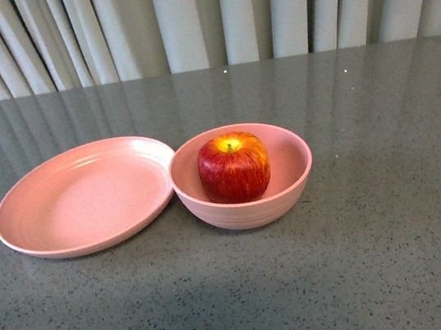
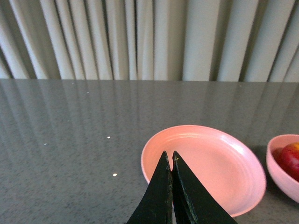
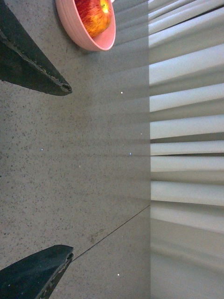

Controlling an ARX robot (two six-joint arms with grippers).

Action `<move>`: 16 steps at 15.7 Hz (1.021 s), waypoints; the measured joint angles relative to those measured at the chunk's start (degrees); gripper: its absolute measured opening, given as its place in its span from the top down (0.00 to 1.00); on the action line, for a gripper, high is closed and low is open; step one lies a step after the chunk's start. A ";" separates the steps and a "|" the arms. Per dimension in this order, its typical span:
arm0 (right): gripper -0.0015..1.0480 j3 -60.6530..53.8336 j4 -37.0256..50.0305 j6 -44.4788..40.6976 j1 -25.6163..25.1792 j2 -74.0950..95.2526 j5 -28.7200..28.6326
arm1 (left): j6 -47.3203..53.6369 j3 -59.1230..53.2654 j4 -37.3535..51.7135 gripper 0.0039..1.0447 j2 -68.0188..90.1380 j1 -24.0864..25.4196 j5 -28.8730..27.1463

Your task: Move apple from plate to bowl

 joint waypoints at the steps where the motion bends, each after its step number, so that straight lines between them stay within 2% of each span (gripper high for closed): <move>1: 0.06 0.00 -0.04 0.00 0.00 0.00 0.02 | -0.02 -1.11 -0.33 0.99 -1.57 0.81 -0.35; 11: 0.06 0.00 -0.02 0.00 0.00 0.00 0.00 | 0.00 -8.11 -9.90 0.99 -18.43 0.52 0.15; 12: 0.06 0.00 -0.02 0.00 0.00 0.00 0.00 | 0.00 -9.53 -7.54 0.99 -19.06 0.52 0.15; 16: 0.06 0.00 -0.02 0.00 0.00 0.00 0.00 | 0.00 -9.66 -13.86 0.99 -24.92 0.52 0.22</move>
